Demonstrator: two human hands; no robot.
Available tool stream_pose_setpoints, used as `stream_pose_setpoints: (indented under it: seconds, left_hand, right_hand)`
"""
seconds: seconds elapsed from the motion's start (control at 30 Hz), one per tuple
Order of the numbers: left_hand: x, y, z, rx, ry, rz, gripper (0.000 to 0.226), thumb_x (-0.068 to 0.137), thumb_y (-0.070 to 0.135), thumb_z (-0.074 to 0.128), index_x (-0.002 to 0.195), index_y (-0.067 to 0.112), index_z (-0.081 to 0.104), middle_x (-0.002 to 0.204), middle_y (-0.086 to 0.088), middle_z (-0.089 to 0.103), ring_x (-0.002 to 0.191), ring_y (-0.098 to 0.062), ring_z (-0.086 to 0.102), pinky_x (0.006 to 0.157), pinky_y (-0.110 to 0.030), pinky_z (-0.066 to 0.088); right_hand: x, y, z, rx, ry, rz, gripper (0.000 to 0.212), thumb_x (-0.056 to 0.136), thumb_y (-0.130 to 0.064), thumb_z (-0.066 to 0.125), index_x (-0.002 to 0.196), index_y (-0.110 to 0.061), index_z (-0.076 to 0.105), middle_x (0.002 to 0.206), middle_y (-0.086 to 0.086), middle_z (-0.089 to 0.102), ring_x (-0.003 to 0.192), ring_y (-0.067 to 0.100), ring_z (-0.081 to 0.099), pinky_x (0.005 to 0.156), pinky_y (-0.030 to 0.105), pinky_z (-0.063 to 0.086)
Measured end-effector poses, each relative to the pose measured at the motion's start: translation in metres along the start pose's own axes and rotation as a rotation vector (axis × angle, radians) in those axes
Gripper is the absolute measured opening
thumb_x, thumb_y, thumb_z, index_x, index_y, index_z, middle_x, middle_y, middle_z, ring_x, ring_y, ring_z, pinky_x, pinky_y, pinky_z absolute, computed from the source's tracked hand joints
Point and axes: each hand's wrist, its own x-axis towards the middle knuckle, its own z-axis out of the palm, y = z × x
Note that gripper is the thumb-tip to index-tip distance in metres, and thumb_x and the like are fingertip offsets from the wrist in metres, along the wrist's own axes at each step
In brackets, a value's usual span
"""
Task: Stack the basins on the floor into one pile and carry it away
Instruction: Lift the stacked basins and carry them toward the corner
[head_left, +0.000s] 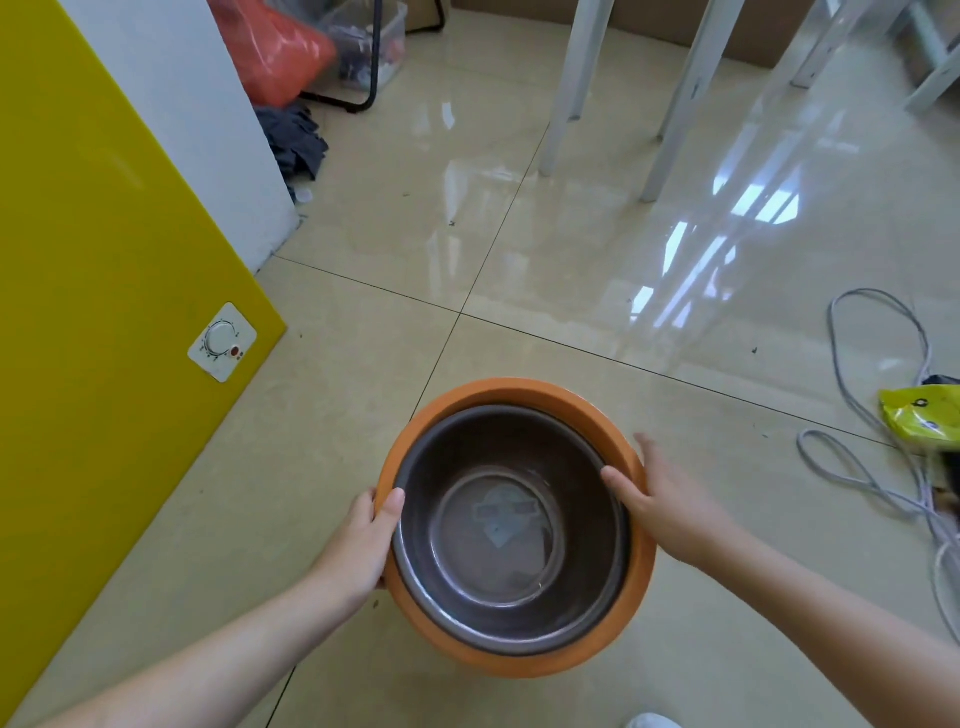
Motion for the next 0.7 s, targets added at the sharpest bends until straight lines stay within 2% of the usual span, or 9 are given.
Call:
stream_pose_setpoints:
  seconds: [0.03, 0.1, 0.2, 0.3, 0.43, 0.53, 0.7]
  left_hand:
    - [0.001, 0.0, 0.004, 0.039, 0.035, 0.007, 0.052, 0.092, 0.062, 0.036, 0.126, 0.023, 0.049, 0.121, -0.005, 0.065, 0.108, -0.028, 0.062, 0.095, -0.048, 0.051]
    - [0.002, 0.002, 0.01, 0.12, 0.127, 0.02, 0.047, 0.096, 0.054, 0.036, 0.118, 0.014, 0.052, 0.118, -0.008, 0.064, 0.11, -0.031, 0.06, 0.097, -0.044, 0.048]
    - [0.003, 0.007, 0.013, 0.173, 0.212, 0.05, 0.043, 0.1, 0.045, 0.036, 0.112, 0.009, 0.054, 0.114, -0.013, 0.065, 0.107, -0.032, 0.059, 0.087, -0.039, 0.045]
    - [0.008, 0.021, 0.008, 0.234, 0.308, 0.114, 0.042, 0.099, 0.046, 0.036, 0.104, 0.009, 0.056, 0.104, -0.012, 0.066, 0.1, -0.033, 0.061, 0.081, -0.04, 0.045]
    - [0.021, 0.056, -0.002, 0.247, 0.414, 0.193, 0.039, 0.099, 0.047, 0.035, 0.092, 0.014, 0.054, 0.09, -0.006, 0.064, 0.085, -0.028, 0.059, 0.071, -0.038, 0.042]
    - [0.028, 0.087, -0.006, 0.237, 0.461, 0.226, 0.036, 0.099, 0.047, 0.035, 0.092, 0.016, 0.053, 0.087, -0.002, 0.063, 0.083, -0.025, 0.059, 0.068, -0.037, 0.04]
    - [0.039, 0.141, -0.021, 0.227, 0.489, 0.183, 0.036, 0.099, 0.049, 0.034, 0.097, 0.02, 0.055, 0.091, -0.001, 0.067, 0.083, -0.019, 0.063, 0.069, -0.036, 0.049]
  right_hand:
    - [0.003, 0.003, 0.008, 0.066, -0.032, 0.014, 0.066, 0.093, -0.063, 0.048, 0.144, -0.023, 0.033, 0.137, 0.008, 0.06, 0.115, 0.026, 0.063, 0.1, 0.048, 0.052]
    - [0.008, 0.007, 0.017, 0.103, 0.004, 0.003, 0.05, 0.092, -0.061, 0.049, 0.128, -0.026, 0.042, 0.115, 0.003, 0.066, 0.097, 0.021, 0.067, 0.088, 0.049, 0.058]
    - [0.013, 0.002, 0.015, 0.145, 0.025, -0.037, 0.04, 0.095, -0.058, 0.049, 0.119, -0.027, 0.045, 0.103, 0.0, 0.065, 0.09, 0.02, 0.066, 0.084, 0.048, 0.058]
    - [0.024, -0.007, 0.0, 0.171, 0.07, -0.066, 0.037, 0.096, -0.057, 0.047, 0.113, -0.024, 0.05, 0.094, 0.0, 0.065, 0.086, 0.021, 0.066, 0.08, 0.05, 0.058]
    - [0.047, -0.028, -0.029, 0.219, 0.108, -0.158, 0.035, 0.097, -0.057, 0.045, 0.115, -0.028, 0.053, 0.092, -0.006, 0.065, 0.083, 0.014, 0.065, 0.075, 0.044, 0.057]
    - [0.07, -0.045, -0.051, 0.261, 0.11, -0.21, 0.034, 0.098, -0.055, 0.044, 0.12, -0.028, 0.051, 0.092, -0.009, 0.064, 0.083, 0.01, 0.063, 0.072, 0.038, 0.052]
    - [0.102, -0.076, -0.081, 0.316, 0.105, -0.227, 0.026, 0.098, -0.054, 0.045, 0.112, -0.033, 0.049, 0.091, -0.004, 0.065, 0.079, 0.015, 0.066, 0.071, 0.043, 0.058]
